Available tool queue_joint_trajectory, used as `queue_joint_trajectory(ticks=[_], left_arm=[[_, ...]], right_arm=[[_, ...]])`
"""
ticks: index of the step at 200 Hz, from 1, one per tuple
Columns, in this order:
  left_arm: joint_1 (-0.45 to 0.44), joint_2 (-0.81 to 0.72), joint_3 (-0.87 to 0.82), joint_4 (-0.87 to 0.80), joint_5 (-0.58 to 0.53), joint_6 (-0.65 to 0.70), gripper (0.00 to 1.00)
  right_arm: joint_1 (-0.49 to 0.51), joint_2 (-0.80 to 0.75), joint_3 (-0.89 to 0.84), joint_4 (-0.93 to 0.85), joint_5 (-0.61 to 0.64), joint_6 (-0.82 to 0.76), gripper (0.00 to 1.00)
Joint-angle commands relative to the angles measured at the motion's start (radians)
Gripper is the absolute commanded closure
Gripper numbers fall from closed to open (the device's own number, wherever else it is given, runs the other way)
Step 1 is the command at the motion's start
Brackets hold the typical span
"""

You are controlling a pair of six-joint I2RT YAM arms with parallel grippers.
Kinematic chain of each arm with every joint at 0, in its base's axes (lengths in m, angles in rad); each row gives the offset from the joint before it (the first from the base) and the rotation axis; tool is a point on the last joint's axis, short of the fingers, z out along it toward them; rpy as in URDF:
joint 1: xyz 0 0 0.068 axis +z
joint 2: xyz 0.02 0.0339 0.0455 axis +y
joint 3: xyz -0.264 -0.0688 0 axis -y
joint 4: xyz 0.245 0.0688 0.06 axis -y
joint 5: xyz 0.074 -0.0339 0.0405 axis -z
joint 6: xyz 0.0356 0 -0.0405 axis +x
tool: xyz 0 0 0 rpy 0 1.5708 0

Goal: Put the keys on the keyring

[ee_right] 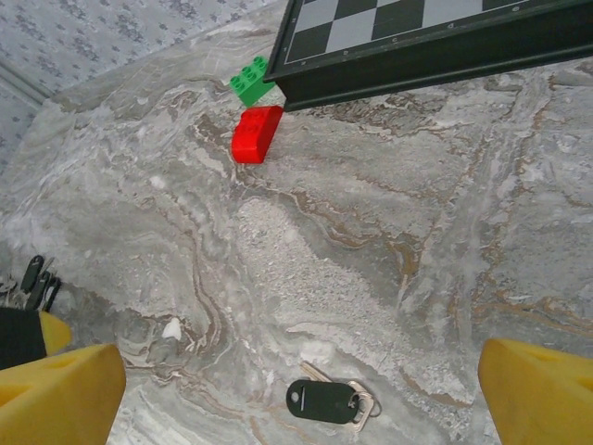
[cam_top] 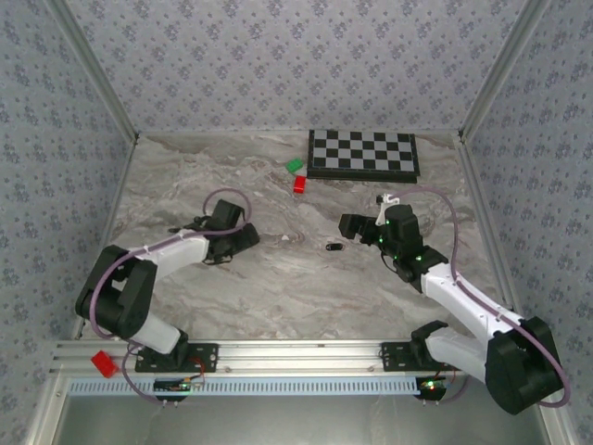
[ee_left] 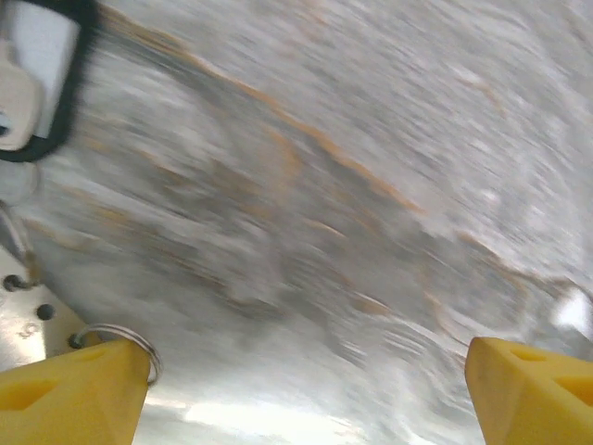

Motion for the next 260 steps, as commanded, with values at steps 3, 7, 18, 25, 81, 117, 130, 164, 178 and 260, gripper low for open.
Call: queue_joint_trajectory(ticks=[3, 7, 18, 25, 81, 117, 130, 164, 178, 260], left_arm=[[-0.119, 0.046, 0.07, 0.062, -0.025, -0.085, 0.12], [-0.145, 0.055, 0.085, 0.06, -0.032, -0.089, 0.12], [-0.21, 0.073, 0.126, 0.034, -0.071, -0.09, 0.12], [-0.242, 0.08, 0.149, 0.022, -0.089, -0.086, 0.12], [-0.294, -0.001, 0.261, -0.215, -0.21, 0.044, 0.07], [-0.278, -0.004, 0.305, -0.374, -0.283, 0.08, 0.16], [-0.263, 0.015, 0.307, -0.392, -0.283, 0.079, 0.22], [-0.228, 0.07, 0.323, -0.398, -0.249, 0.101, 0.42], [-0.216, 0.099, 0.334, -0.4, -0.226, 0.134, 0.42], [-0.215, 0.271, 0.433, -0.471, -0.237, 0.121, 0.63]], right_arm=[[0.007, 0.012, -0.008, 0.003, 0.03, -0.021, 0.01], [0.006, 0.012, -0.008, 0.004, 0.029, -0.021, 0.01], [0.006, 0.014, -0.005, 0.0, 0.027, -0.024, 0.01], [0.006, 0.014, -0.003, -0.008, 0.029, -0.025, 0.01], [0.009, 0.006, 0.009, -0.04, 0.113, -0.008, 0.01], [0.028, 0.005, 0.021, -0.059, 0.147, -0.016, 0.01], [0.03, 0.001, 0.01, -0.036, 0.119, -0.024, 0.01], [0.031, -0.005, 0.005, -0.034, 0.12, -0.031, 0.01], [0.033, -0.006, 0.004, -0.034, 0.113, -0.033, 0.01], [0.037, -0.012, 0.005, -0.03, 0.092, -0.037, 0.01]])
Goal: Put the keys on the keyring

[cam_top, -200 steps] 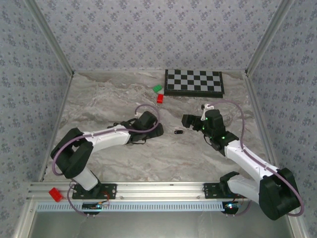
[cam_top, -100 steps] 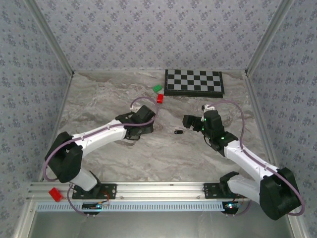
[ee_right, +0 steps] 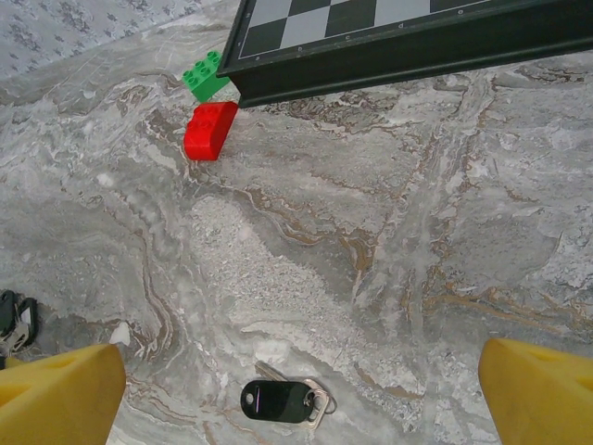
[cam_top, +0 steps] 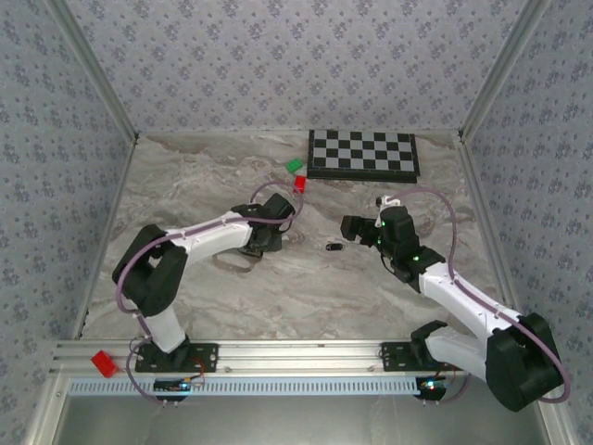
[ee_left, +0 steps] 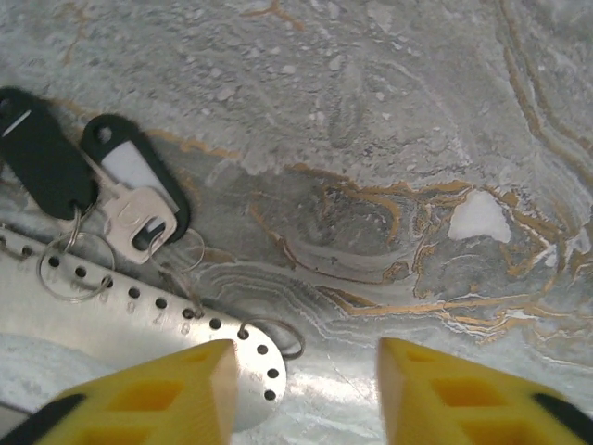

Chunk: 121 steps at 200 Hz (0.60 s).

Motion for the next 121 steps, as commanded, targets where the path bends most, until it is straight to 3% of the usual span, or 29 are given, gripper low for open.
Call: queue_joint_trajectory(ticks=[1, 46, 121], left_arm=[[-0.015, 0.046, 0.053, -0.08, -0.045, -0.007, 0.63], [-0.049, 0.109, 0.104, -0.176, -0.139, -0.019, 0.64], [-0.054, 0.177, 0.117, -0.199, -0.19, -0.018, 0.65]], right_arm=[[0.007, -0.021, 0.004, 0.0, -0.012, -0.017, 0.01], [0.01, -0.029, 0.004, -0.001, -0.016, -0.016, 0.01], [0.014, -0.047, -0.002, 0.0, -0.006, -0.016, 0.01]])
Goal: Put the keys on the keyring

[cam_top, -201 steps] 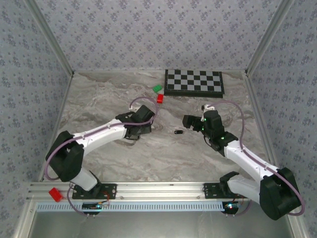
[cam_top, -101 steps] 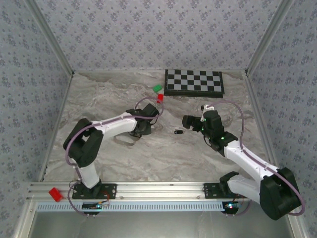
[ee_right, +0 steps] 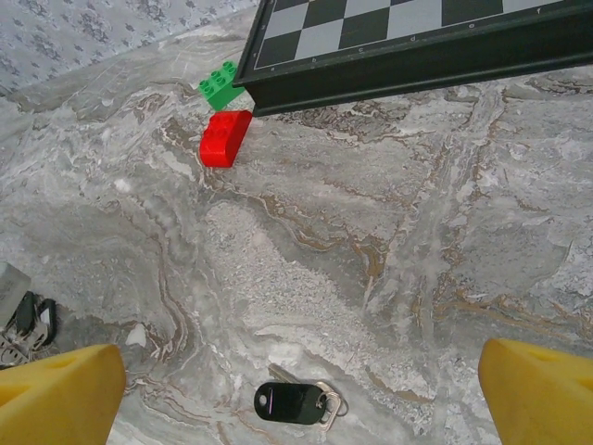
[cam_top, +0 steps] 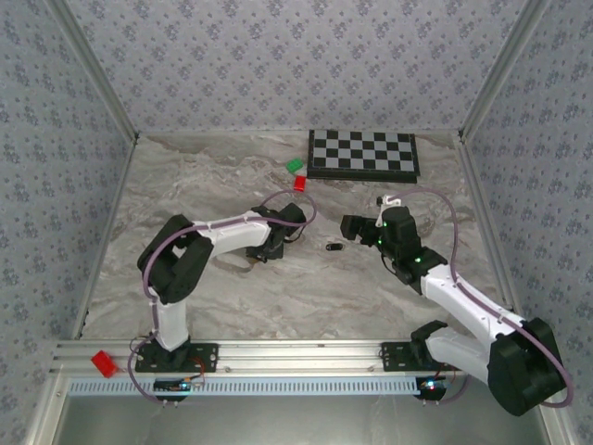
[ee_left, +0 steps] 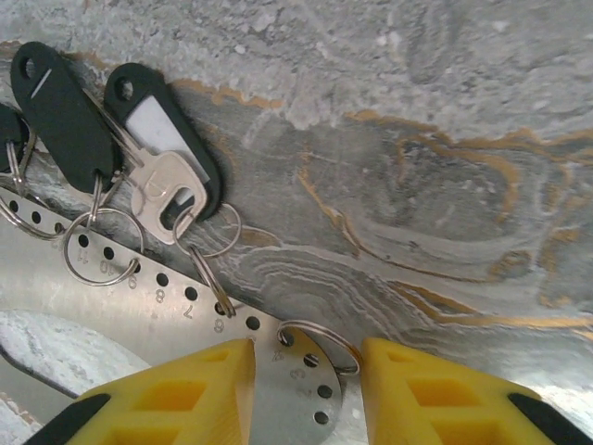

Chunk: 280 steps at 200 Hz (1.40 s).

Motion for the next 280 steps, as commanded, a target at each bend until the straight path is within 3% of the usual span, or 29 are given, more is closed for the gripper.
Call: queue_joint_trajectory(ticks=[1, 48, 64, 106, 143, 156, 187, 219, 280], left_arm=[[-0.003, 0.023, 0.035, -0.046, -0.048, -0.001, 0.65], [-0.002, 0.047, 0.042, -0.036, -0.055, 0.001, 0.65], [-0.002, 0.048, 0.046, -0.037, -0.065, -0.001, 0.82], [-0.015, 0.009, 0.051, -0.057, -0.066, -0.01, 0.83], [-0.032, -0.022, 0.053, -0.076, -0.087, -0.01, 0.99], [-0.031, -0.025, 0.049, -0.081, -0.1, -0.011, 0.96], [-0.028, -0.028, 0.045, -0.085, -0.129, -0.009, 0.77], [0.01, -0.02, 0.038, -0.062, -0.114, -0.022, 0.71], [0.038, 0.039, 0.042, -0.036, -0.12, -0.028, 0.68]], right_arm=[[0.01, -0.017, -0.002, -0.001, 0.005, -0.016, 0.01], [0.014, -0.014, -0.002, 0.0, 0.006, -0.016, 0.01], [0.015, -0.011, -0.002, 0.0, 0.007, -0.016, 0.01], [0.019, -0.009, -0.002, 0.002, 0.007, -0.018, 0.01], [0.023, -0.008, -0.002, 0.005, 0.009, -0.018, 0.01], [0.025, -0.008, -0.002, 0.005, 0.011, -0.017, 0.01], [0.028, -0.008, -0.002, 0.005, 0.014, -0.02, 0.01], [0.029, -0.007, -0.003, 0.007, 0.014, -0.02, 0.01], [0.032, -0.005, -0.003, 0.009, 0.016, -0.021, 0.01]])
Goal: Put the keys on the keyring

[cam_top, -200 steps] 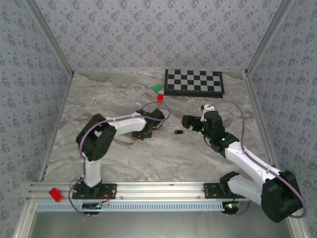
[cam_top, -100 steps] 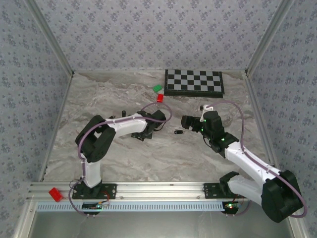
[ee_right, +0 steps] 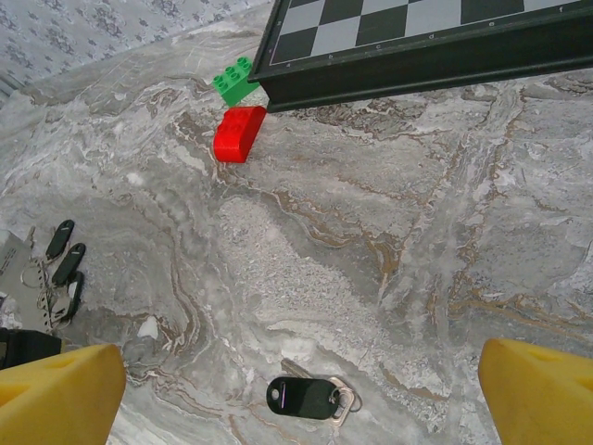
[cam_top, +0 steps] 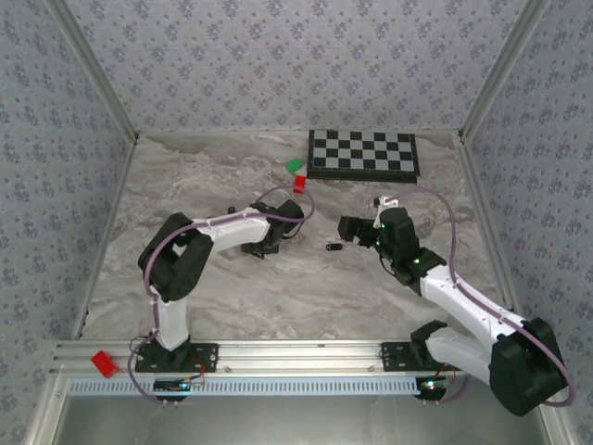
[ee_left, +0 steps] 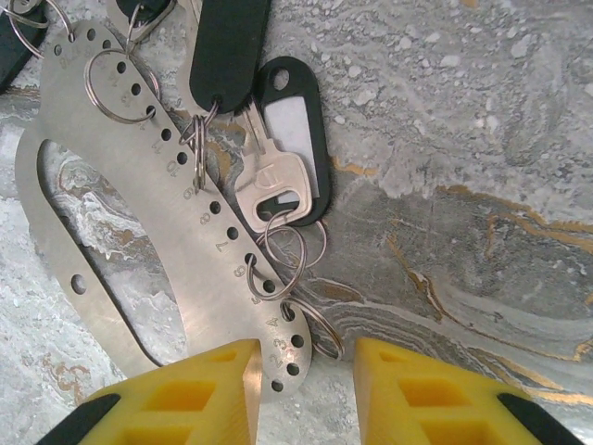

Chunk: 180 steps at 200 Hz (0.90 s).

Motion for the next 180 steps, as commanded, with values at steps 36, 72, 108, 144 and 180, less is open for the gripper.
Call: queue_joint_trajectory(ticks=[36, 72, 108, 144, 180], left_arm=[[0.02, 0.037, 0.001, 0.018, -0.015, -0.008, 0.7], [0.026, 0.042, -0.002, 0.028, -0.019, -0.007, 0.91], [0.012, -0.014, -0.001, -0.005, -0.041, -0.012, 1.0], [-0.021, -0.126, 0.038, -0.101, -0.115, 0.013, 1.0], [-0.046, -0.248, 0.115, -0.173, -0.153, 0.091, 1.0]], right_arm=[[0.009, -0.002, -0.003, 0.01, 0.015, -0.021, 0.01], [0.01, 0.001, -0.003, 0.009, 0.02, -0.022, 0.01], [0.011, -0.002, -0.002, 0.009, 0.021, -0.023, 0.01], [0.015, -0.001, -0.005, 0.013, 0.022, -0.023, 0.01], [0.02, -0.001, -0.006, 0.019, 0.023, -0.026, 0.01]])
